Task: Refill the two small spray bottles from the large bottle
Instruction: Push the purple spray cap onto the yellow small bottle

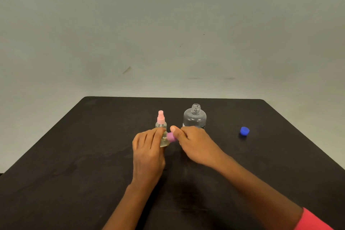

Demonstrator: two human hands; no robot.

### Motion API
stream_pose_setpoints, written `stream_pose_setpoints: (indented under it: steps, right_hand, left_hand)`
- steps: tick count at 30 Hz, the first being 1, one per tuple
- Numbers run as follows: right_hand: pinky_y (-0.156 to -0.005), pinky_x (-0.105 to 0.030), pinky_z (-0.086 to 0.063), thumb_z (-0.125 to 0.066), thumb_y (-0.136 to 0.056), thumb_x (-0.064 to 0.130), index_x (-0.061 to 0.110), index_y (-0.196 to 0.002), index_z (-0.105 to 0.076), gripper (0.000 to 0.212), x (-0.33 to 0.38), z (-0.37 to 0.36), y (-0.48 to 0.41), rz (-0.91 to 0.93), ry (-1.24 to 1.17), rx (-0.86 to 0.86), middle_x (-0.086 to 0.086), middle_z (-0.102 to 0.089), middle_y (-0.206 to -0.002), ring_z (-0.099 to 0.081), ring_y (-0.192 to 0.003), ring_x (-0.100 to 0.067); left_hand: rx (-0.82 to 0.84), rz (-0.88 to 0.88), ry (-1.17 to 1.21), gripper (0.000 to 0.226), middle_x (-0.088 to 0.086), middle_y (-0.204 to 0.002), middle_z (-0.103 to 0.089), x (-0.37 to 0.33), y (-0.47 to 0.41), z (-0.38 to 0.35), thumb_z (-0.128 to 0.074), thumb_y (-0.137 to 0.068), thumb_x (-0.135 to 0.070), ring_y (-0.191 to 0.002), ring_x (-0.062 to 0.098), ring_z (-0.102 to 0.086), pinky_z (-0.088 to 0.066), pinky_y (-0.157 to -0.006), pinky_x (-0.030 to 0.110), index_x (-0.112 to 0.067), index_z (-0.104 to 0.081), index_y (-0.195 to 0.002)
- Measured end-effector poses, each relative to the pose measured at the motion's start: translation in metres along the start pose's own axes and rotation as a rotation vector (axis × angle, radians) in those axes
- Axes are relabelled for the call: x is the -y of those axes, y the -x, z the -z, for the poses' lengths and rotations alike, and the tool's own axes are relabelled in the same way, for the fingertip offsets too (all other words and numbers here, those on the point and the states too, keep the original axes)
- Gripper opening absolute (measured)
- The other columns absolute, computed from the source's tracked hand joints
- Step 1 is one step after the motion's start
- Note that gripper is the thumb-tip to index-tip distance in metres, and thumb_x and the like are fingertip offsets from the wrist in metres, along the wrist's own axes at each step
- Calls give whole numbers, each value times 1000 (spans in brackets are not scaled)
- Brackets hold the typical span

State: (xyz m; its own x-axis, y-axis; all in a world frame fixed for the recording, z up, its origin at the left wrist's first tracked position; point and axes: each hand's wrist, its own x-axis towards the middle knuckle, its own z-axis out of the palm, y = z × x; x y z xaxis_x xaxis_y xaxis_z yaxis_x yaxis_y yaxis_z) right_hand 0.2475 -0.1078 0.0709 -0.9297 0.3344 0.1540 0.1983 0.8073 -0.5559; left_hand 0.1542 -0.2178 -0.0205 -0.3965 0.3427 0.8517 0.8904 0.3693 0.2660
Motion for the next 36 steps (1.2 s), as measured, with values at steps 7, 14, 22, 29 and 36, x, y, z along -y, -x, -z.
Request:
stream_pose_setpoints:
  steps: [7, 14, 22, 29, 36]
  right_hand:
    - [-71, -32, -44, -31, -100, 41, 24, -91, -35, 19, -9, 17, 2, 345, 367, 56, 2, -51, -95, -47, -81, -14]
    - [-65, -36, -43, -30, -100, 38, 13, -83, -47, 34, -6, 2, 1, 179, 78, 43, -2, -53, -75, -45, -64, -12]
    - [-63, -36, -47, -24, -98, 48, 21, -82, -48, 40, -17, 9, 3, 247, 268, -45, 2, -58, -76, -52, -66, -14]
    - [-59, -33, -40, -8, -92, 57, 24, -81, -39, 47, -20, -8, 3, 270, 322, -137, 7, -50, -75, -47, -64, -15]
    - [-60, -30, -34, -24, -99, 47, 19, -78, -59, 49, -12, -2, -5, -16, 131, 8, 1, -49, -69, -47, -65, -16]
  left_hand:
    - [61, 60, 189, 38, 10, -114, -66, -1, -3, 1, -51, -86, -25, -107, 11, -51, -31, -95, 21, -16, -48, -123]
    - [35, 6, 63, 34, 9, -110, -68, 5, 1, 0, -54, -87, -26, -103, 14, -53, -33, -92, 26, -15, -51, -119]
    - [99, 2, 148, 35, 4, -115, -65, -3, 1, 0, -52, -89, -29, -108, 10, -52, -33, -96, 21, -18, -51, -122]
    - [121, 28, 147, 37, 6, -115, -66, 2, 6, -1, -52, -87, -28, -108, 10, -52, -32, -95, 21, -13, -56, -121]
    - [19, -67, 0, 33, 9, -108, -69, -6, 2, 0, -52, -88, -26, -104, 16, -53, -37, -92, 31, -14, -51, -119]
